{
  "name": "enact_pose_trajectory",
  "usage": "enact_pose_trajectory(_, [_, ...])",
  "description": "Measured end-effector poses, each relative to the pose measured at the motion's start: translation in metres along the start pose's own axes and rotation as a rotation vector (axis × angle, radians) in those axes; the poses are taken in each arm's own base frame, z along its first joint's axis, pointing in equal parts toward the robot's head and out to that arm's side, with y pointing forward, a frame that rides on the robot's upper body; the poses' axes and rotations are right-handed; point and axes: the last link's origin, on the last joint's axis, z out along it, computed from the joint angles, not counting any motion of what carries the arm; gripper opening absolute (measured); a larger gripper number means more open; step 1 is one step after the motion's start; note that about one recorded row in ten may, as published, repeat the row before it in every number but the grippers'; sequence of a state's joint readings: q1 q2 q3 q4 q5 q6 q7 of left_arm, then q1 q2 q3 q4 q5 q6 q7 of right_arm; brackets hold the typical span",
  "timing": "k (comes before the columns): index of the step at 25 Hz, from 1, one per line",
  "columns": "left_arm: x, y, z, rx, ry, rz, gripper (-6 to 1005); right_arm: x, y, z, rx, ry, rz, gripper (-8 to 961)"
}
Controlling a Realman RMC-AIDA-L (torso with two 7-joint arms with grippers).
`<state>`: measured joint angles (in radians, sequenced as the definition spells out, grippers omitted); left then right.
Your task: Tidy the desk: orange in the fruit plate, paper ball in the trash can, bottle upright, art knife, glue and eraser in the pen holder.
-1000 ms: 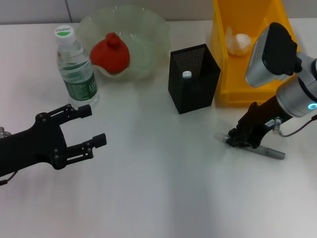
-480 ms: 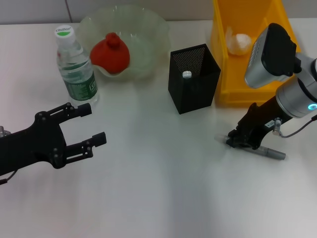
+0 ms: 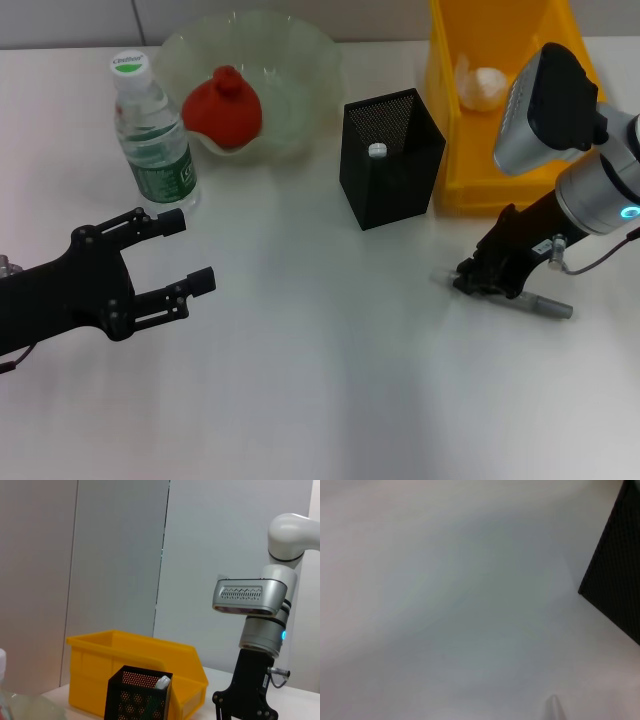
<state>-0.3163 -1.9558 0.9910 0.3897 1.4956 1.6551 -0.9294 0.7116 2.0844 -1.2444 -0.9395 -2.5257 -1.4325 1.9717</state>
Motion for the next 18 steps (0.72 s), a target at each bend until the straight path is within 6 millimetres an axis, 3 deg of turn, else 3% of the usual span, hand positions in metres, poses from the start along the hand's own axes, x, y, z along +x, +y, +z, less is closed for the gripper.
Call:
enact_pose_trajectory(9, [0.000, 0.001, 0.000, -0.004, 0.003, 0.002, 784, -0.010, 0.008, -0.021, -0.051, -0.143, 0.005, 129])
enact_pose_trajectory(12, [0.001, 0.001, 0.000, -0.008, 0.006, 0.003, 784, -0.006, 0.011, -0.031, -0.093, -0.270, 0.011, 129])
enact_pose_trajectory(18, [0.001, 0.001, 0.000, -0.011, 0.008, 0.001, 784, 0.005, 0.016, -0.030, -0.133, -0.442, 0.005, 128])
